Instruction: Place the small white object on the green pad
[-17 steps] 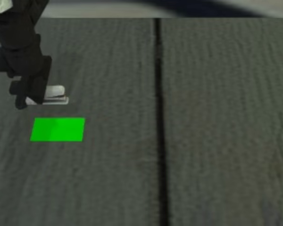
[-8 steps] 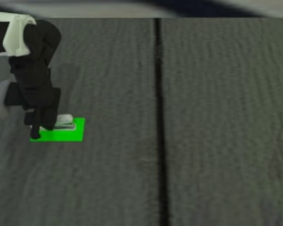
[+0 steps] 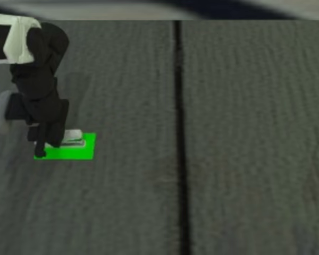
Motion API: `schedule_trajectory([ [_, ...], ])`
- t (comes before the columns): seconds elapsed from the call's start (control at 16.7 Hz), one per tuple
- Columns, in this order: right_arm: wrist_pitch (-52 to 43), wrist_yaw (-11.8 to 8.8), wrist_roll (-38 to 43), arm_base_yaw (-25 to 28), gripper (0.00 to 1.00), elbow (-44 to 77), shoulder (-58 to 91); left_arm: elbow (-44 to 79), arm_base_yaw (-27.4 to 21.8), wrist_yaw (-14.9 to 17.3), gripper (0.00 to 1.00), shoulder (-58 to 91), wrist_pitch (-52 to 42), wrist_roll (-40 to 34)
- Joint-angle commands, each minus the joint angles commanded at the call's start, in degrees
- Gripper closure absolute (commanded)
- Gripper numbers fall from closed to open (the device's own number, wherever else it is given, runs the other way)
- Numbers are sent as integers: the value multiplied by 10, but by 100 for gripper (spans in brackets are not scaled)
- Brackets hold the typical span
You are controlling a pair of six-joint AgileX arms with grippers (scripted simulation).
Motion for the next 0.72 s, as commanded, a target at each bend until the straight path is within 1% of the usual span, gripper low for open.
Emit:
schedule_trajectory([
  [0.48,0,0,0,0,0,0,0,0,0,0,2,0,0,0],
  [0.54,0,0,0,0,0,0,0,0,0,0,0,0,0,0],
  [0.72,0,0,0,0,0,0,0,0,0,0,0,0,0,0],
])
